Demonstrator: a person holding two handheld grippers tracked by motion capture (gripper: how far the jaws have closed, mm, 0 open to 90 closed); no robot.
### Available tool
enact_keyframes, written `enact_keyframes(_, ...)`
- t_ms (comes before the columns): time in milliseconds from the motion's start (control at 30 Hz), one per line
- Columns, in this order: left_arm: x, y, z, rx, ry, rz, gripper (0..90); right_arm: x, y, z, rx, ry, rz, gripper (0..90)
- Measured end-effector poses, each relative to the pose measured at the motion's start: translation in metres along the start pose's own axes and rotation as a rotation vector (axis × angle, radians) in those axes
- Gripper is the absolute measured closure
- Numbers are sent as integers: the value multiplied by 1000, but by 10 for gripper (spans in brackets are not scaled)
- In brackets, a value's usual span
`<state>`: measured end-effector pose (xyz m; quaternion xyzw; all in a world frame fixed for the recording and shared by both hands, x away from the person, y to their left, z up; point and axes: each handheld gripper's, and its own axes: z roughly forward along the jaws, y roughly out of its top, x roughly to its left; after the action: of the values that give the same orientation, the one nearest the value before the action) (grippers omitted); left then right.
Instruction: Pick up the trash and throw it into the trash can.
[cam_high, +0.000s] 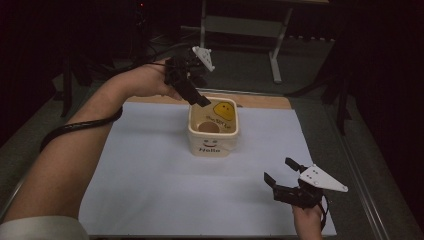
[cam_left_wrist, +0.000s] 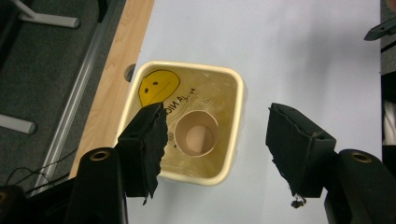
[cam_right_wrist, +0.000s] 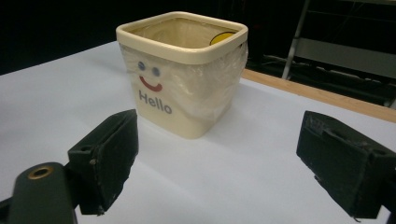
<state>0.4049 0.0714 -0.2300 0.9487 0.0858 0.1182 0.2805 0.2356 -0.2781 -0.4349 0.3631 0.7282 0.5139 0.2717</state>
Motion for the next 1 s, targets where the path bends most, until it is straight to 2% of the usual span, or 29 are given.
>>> enact_keyframes(333,-5,-16,-5,-4,-8,-49,229,1,0,0,-1,0,1,128)
enact_keyframes(367,-6,-18,-6,-8,-16,-57,223,1,0,0,0,0,-1,128)
enact_keyframes(567,-16,-31,-14,-32,-4,-70,191,2,0,1,0,0,5,128)
enact_keyframes(700,-19,-37,-17,-34,-10,-80,180,2,0,1,3,3,2,128)
enact_keyframes(767,-23,-47,-18,-34,-20,-97,171,3,0,1,4,4,-1,128)
enact_keyframes(800,-25,-49,-18,-31,-20,-93,171,3,0,1,3,4,-1,128)
enact_keyframes(833,-27,-53,-18,-35,-6,-109,171,3,0,1,2,5,0,128)
enact_keyframes(867,-27,-56,-19,-29,-15,-120,170,2,0,1,1,5,3,128)
enact_keyframes(1000,-33,-68,-24,-53,-4,-141,170,2,0,1,1,3,5,128)
